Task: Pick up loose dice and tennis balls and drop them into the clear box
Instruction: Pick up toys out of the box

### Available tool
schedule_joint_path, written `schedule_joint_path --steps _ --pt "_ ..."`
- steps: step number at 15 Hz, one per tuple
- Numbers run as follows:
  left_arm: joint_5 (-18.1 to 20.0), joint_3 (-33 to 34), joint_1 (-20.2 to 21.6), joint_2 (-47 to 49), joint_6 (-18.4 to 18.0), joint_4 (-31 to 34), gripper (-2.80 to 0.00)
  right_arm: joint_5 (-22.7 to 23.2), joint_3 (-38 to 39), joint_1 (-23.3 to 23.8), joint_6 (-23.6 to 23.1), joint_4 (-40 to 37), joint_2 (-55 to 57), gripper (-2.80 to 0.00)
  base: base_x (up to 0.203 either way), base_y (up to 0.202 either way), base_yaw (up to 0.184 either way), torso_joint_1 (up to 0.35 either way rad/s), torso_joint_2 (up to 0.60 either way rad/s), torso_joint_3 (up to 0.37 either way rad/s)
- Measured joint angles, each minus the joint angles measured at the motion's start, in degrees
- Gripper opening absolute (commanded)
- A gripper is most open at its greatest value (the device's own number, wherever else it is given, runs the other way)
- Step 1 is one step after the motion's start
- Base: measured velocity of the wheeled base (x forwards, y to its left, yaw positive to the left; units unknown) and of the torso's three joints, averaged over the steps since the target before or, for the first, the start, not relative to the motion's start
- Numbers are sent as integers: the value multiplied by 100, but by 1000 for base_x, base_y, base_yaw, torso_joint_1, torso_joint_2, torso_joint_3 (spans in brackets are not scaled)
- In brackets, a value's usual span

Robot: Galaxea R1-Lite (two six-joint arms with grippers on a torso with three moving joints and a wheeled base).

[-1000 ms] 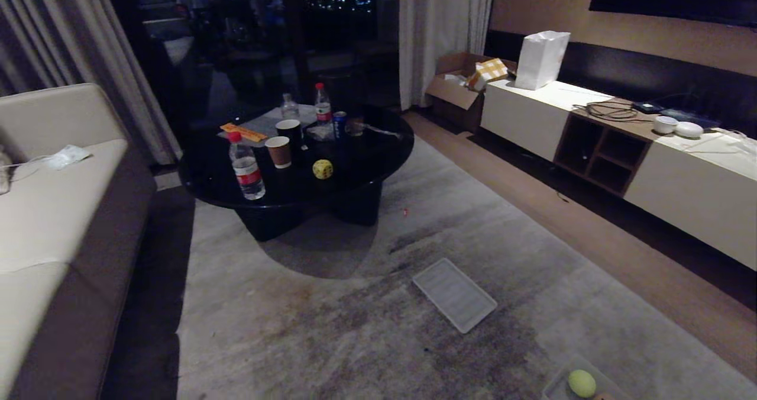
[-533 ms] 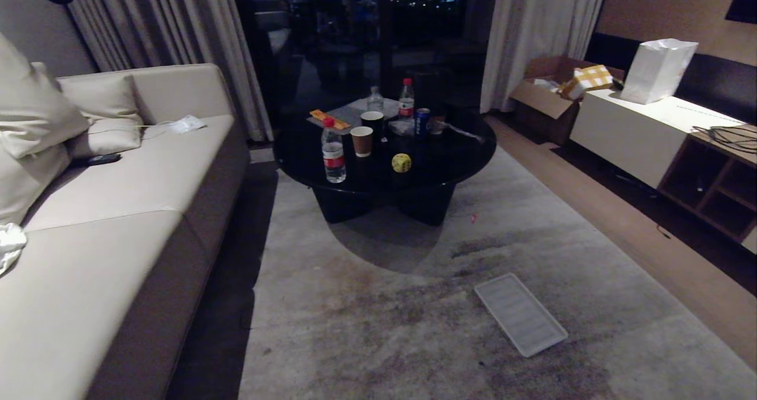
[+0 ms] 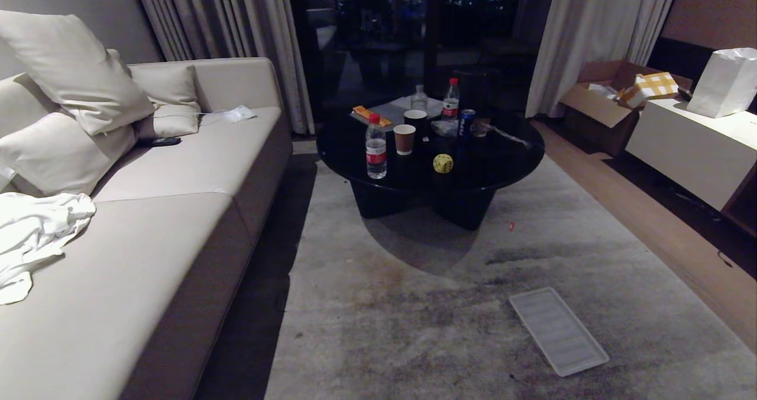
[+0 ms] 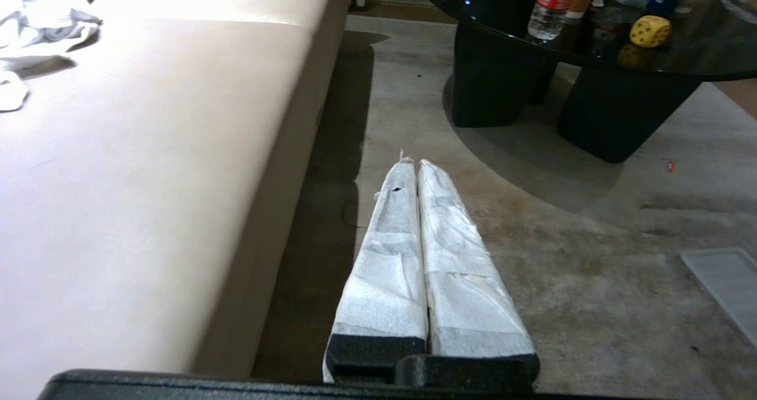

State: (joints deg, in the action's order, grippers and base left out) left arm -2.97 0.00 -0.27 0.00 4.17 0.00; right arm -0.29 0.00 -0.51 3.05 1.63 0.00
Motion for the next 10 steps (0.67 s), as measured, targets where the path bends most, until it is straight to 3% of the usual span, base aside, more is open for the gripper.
schedule_joint_path --steps 10 --pt "2 0 0 0 -23 0 -280 -1 0 0 9 -1 0 -280 178 0 -1 0 3 3"
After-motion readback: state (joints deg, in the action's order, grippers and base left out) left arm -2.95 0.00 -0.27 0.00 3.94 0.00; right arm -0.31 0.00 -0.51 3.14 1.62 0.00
